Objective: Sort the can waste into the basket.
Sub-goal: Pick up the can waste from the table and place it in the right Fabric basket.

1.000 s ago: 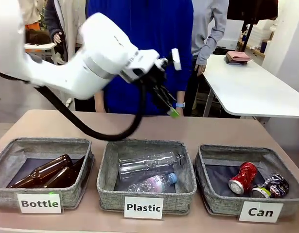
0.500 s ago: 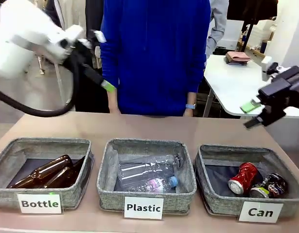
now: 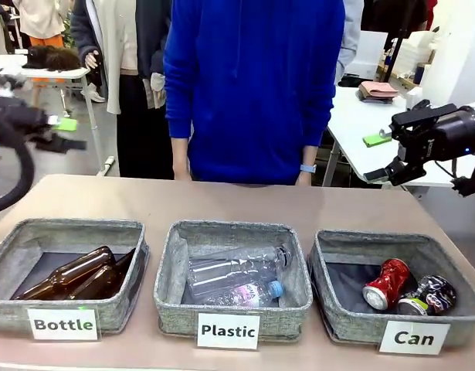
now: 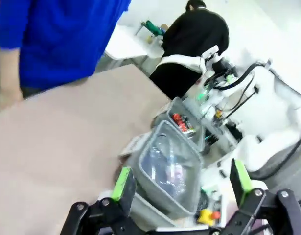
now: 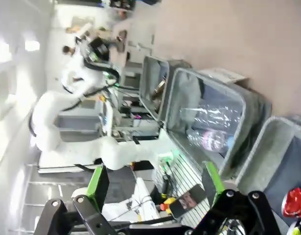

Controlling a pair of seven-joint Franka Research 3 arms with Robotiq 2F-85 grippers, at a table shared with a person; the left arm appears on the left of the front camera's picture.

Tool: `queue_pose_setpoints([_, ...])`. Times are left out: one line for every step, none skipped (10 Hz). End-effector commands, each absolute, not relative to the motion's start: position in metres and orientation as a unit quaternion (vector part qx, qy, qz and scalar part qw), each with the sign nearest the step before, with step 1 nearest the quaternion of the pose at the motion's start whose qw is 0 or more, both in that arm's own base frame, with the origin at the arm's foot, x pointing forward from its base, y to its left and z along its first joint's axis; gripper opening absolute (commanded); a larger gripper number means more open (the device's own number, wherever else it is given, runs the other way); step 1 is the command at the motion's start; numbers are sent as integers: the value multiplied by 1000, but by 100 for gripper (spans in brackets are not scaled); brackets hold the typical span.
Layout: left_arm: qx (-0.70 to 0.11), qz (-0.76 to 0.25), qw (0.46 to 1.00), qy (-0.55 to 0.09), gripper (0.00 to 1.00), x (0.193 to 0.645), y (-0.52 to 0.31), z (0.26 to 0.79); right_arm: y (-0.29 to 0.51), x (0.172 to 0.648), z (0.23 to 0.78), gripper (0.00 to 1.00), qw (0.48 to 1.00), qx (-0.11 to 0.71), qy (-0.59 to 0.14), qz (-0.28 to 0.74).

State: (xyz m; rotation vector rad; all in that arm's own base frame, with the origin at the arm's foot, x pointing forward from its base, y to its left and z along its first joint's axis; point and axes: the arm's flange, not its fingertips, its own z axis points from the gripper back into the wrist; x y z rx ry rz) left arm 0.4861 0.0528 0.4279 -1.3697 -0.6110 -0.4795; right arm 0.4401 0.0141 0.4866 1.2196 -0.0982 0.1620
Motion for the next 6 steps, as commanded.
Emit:
queue_pose_setpoints([-636,-151,715,-249,100,455,56,417,9,446,490,100,793,605,-44,65])
queue_pose_setpoints([-636,-162,719,-230,100,445,60,407,4,443,491,100,776,625,-59,64])
queue_pose_setpoints([-633,-168,719,-231,100,442,66,404,-2,438,494,100,751,652,-87,59])
queue_pose_setpoints([-625,-180,721,-241,100,447,69,408,-10,430,502,100,731,669,-120,54])
queue_pose_setpoints([-638,-158,715,-238,100,446,68,391,4,443,490,100,780,621,-59,56])
queue_pose_setpoints([-638,-158,715,-238,100,446,68,391,4,443,490,100,780,621,-59,56])
